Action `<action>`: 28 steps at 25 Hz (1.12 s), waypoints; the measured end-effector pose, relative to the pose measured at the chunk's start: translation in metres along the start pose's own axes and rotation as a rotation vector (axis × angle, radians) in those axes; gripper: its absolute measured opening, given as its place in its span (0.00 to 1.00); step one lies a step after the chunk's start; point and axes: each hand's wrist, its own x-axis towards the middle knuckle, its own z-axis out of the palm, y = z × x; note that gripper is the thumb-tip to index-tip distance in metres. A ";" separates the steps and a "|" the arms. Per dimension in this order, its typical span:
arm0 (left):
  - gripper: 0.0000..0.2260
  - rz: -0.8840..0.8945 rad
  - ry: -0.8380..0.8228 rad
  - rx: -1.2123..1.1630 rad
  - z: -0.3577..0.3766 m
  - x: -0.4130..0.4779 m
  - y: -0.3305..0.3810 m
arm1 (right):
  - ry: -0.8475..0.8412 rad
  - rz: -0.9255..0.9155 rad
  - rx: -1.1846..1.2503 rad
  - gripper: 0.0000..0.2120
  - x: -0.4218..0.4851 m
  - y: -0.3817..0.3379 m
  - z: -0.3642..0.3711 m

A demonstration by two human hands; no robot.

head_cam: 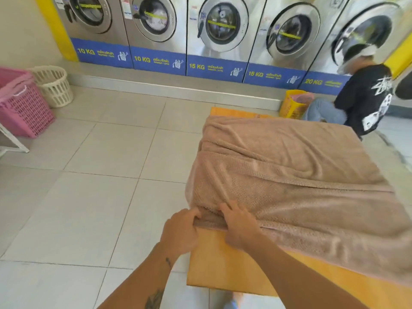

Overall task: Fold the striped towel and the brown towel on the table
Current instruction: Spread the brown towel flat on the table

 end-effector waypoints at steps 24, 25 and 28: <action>0.07 0.103 -0.320 0.215 0.004 -0.062 0.035 | -0.153 0.167 0.132 0.20 -0.100 0.056 0.022; 0.07 0.085 -0.303 0.193 0.002 -0.061 0.037 | -0.169 0.149 0.150 0.18 -0.098 0.059 0.016; 0.08 0.055 -0.170 0.097 -0.010 -0.051 0.044 | -0.078 0.150 0.304 0.18 -0.088 0.069 -0.008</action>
